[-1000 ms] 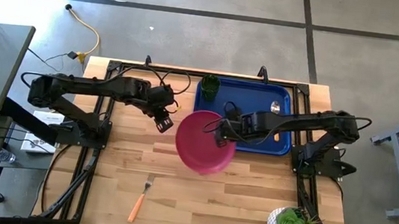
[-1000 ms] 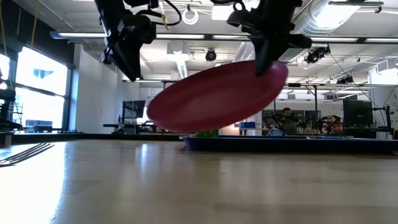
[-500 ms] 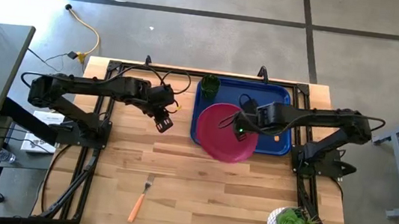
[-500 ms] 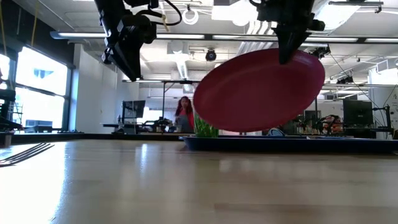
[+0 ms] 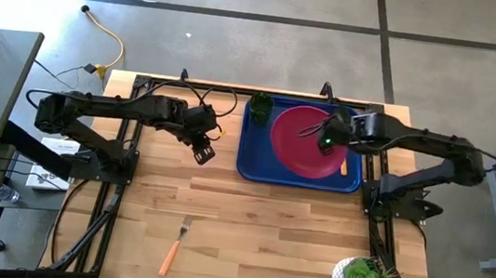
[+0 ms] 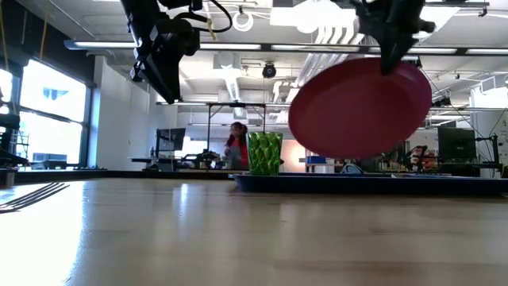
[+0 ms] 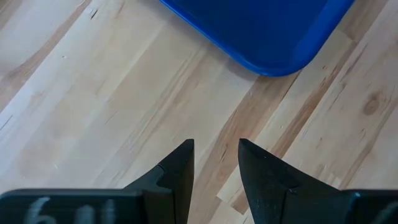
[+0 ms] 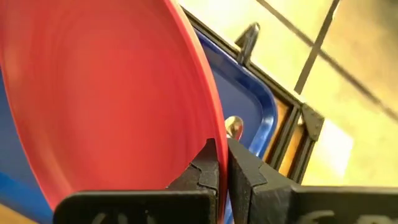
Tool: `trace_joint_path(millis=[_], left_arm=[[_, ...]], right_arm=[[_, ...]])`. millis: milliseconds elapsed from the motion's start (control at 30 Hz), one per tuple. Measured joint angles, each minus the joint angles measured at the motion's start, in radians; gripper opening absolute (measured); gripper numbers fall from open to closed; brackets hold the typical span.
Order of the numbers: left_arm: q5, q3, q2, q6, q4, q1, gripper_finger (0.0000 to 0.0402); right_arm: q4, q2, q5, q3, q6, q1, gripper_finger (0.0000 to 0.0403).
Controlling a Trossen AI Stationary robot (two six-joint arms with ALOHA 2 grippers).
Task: Pick and place plate/cup/fork/spoon on tray
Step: Put the pink plate on the blue tray
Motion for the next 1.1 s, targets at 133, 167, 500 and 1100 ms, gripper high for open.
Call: trace_joint_path(millis=[133, 167, 500, 1100], left_arm=[[0.001, 0.0, 0.0, 0.0, 0.0, 0.012, 0.0115], [0.001, 0.0, 0.0, 0.0, 0.0, 0.016, 0.0115], [0.001, 0.0, 0.0, -0.008, 0.0, 0.046, 0.0115], [0.0, 0.0, 0.0, -0.008, 0.0, 0.047, 0.0115]], right_arm=[[0.111, -0.132, -0.055, -0.143, -0.007, -0.059, 0.0], [0.138, -0.164, -0.076, -0.174, -0.006, -0.077, 0.0], [0.374, -0.396, -0.301, -0.448, 0.119, -0.316, 0.0], [0.704, -0.436, -0.585, -0.784, 0.337, -0.488, 0.0]])
